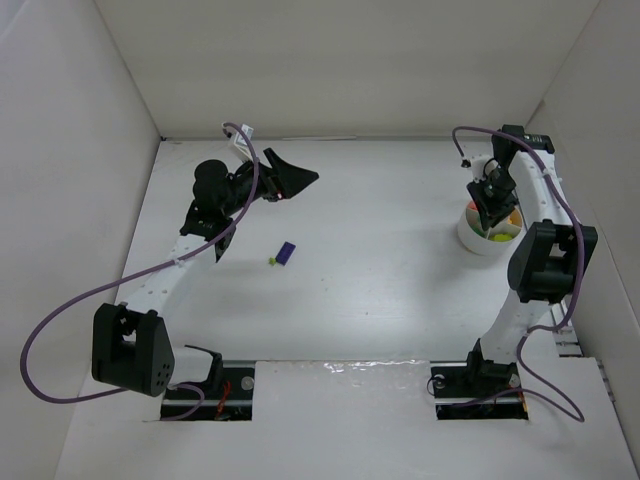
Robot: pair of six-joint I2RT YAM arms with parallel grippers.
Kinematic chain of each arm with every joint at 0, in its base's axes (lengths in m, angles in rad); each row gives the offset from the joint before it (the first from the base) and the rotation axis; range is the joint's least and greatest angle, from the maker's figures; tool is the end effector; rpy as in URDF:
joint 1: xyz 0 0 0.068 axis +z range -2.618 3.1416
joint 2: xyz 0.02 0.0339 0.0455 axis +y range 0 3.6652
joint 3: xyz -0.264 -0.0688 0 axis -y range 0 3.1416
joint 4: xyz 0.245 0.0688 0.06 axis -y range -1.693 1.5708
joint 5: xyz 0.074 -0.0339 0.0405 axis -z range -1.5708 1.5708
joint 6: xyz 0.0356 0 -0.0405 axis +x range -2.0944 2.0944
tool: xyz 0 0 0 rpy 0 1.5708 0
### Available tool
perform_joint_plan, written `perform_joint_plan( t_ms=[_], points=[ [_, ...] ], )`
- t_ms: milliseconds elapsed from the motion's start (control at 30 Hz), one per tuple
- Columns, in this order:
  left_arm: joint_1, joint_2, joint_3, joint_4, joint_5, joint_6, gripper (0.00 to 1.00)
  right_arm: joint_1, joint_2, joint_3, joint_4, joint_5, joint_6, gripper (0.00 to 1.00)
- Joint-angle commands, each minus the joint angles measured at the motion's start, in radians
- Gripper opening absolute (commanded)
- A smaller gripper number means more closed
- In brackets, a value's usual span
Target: Sort the legos into containers by color
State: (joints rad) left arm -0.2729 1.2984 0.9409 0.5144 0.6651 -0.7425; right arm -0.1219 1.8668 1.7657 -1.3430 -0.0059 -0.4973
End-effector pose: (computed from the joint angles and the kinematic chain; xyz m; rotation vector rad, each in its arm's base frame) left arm 0.2832 -0.1021 0.3542 0.2358 1.5666 -1.2792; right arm 0.3580 -0.0436 0.2923 -0.5638 2.9656 -0.0499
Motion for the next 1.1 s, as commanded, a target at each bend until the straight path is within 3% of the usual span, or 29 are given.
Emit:
perform_joint_plan(
  t_ms=[0,467,567,667,767,800,867,933,1067],
  points=[
    [0.006,-0.024,-0.002,0.068,0.005,-0.006,1.0,0.01,0.009,0.017,-0.035,0.021,0.016,0.3],
    [0.006,-0.042,-0.021,0.068,0.005,0.003,1.0,0.01,-0.004,0.046,-0.035,0.02,0.025,0.35],
    [0.015,-0.065,-0.021,0.024,0.014,0.084,1.0,0.031,-0.061,0.058,-0.035,-0.04,0.014,0.34],
    [0.028,-0.117,0.001,-0.129,0.034,0.295,1.0,0.042,-0.113,0.08,-0.035,-0.136,0.0,0.34],
    [0.038,-0.165,0.033,-0.419,0.002,0.558,1.0,0.054,-0.156,0.103,-0.035,-0.222,-0.012,0.51],
    [0.038,-0.174,0.044,-0.486,-0.021,0.713,1.0,0.054,-0.156,0.103,-0.035,-0.245,-0.021,0.54],
    [0.047,-0.203,0.044,-0.638,-0.068,0.843,1.0,0.054,-0.166,0.103,-0.035,-0.325,-0.021,0.6],
    [0.067,-0.244,0.023,-0.701,-0.093,0.949,1.0,0.067,-0.176,0.103,-0.035,-0.385,-0.03,0.63],
    [0.161,-0.359,-0.095,-0.689,-0.044,0.963,1.0,0.163,-0.186,0.089,-0.018,-0.496,-0.066,0.63]
  ],
)
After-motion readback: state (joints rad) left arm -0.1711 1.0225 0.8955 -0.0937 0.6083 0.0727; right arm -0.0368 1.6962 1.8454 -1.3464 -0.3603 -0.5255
